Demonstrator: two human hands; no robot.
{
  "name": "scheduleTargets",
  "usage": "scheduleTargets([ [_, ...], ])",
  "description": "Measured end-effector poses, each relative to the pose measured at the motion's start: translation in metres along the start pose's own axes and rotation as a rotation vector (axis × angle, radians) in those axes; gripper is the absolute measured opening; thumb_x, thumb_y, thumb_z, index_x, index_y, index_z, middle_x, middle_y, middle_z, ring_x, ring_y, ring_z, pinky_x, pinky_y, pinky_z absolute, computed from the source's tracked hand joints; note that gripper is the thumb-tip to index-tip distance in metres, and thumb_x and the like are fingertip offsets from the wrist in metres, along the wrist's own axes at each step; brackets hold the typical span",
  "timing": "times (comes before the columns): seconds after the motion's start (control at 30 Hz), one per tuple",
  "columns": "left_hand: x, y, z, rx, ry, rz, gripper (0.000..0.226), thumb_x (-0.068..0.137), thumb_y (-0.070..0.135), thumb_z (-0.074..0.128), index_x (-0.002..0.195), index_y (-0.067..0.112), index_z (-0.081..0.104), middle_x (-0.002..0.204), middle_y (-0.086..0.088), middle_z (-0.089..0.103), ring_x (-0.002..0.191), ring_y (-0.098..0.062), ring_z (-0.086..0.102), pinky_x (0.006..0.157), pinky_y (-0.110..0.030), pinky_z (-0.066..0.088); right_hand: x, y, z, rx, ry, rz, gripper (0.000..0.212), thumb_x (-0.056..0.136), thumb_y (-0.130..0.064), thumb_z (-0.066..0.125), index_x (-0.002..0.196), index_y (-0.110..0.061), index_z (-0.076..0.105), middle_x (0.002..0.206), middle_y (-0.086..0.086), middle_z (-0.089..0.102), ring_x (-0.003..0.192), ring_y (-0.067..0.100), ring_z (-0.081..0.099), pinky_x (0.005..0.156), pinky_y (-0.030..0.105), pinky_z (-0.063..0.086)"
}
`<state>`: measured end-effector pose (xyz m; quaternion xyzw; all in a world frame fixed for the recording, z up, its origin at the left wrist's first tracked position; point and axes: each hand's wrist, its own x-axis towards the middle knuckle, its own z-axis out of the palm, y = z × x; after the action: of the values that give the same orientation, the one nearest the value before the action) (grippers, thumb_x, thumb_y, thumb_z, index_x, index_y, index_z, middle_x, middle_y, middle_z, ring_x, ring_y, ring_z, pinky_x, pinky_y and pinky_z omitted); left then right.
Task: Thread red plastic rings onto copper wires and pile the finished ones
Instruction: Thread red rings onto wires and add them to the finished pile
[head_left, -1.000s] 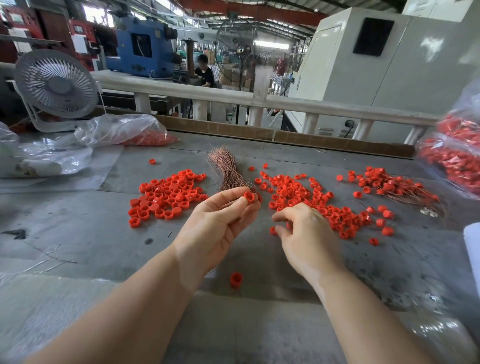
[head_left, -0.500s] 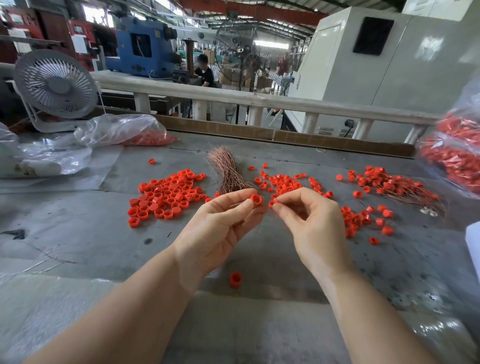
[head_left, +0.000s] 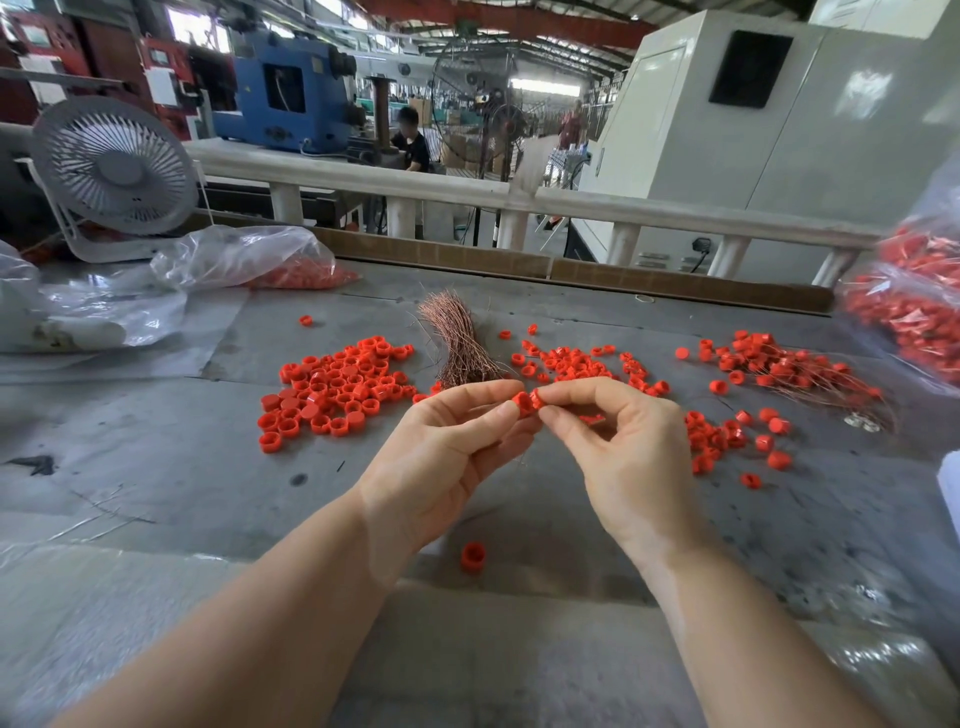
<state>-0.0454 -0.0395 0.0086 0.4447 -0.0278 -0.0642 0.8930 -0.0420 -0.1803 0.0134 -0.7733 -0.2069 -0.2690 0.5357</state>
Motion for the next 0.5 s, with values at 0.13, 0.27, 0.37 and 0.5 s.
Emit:
scheduleTargets([
  [0.13,-0.0003,0.0001,0.0003,0.003,-0.006,0.001,0.022,0.067,0.003,0.062,0.088,0.003,0.066,0.078,-0.01,0.072,0.068,-0.014,0.069,0.061,-0.019,0.056,0.0,0.0008,0.001,-0.033,-0.003,-0.045,0.027,0.077,-0.002,0.072,0.078,-0.029,0.067,0.078,-0.012,0.069,0.075,0.003,0.064,0.064,0.01,0.044],
  [0.27,-0.0009,-0.0007,0.0002,0.025,-0.026,0.002,0.017,0.067,0.005,0.062,0.081,0.006,0.072,0.077,-0.009,0.072,0.068,-0.013,0.069,0.062,-0.019,0.056,-0.001,0.0013,0.0009,-0.026,-0.015,-0.094,0.026,0.076,0.001,0.071,0.078,-0.025,0.067,0.081,-0.009,0.069,0.08,0.004,0.063,0.064,0.008,0.041],
  [0.37,-0.0012,-0.001,-0.0004,0.031,-0.038,0.005,0.015,0.067,0.005,0.063,0.076,0.008,0.074,0.078,-0.01,0.072,0.068,-0.013,0.069,0.063,-0.019,0.056,-0.0015,0.0019,0.001,-0.021,-0.026,-0.112,0.023,0.076,0.003,0.071,0.078,-0.02,0.068,0.081,-0.007,0.068,0.08,0.003,0.063,0.065,0.006,0.041],
  [0.5,-0.0011,-0.0017,-0.0001,0.028,-0.028,0.015,0.018,0.066,0.004,0.063,0.082,0.005,0.07,0.078,-0.011,0.072,0.068,-0.013,0.069,0.064,-0.02,0.057,-0.0021,0.003,0.0013,-0.04,-0.038,-0.123,0.017,0.075,0.002,0.071,0.078,-0.014,0.07,0.082,-0.004,0.068,0.081,0.004,0.062,0.067,0.007,0.04],
])
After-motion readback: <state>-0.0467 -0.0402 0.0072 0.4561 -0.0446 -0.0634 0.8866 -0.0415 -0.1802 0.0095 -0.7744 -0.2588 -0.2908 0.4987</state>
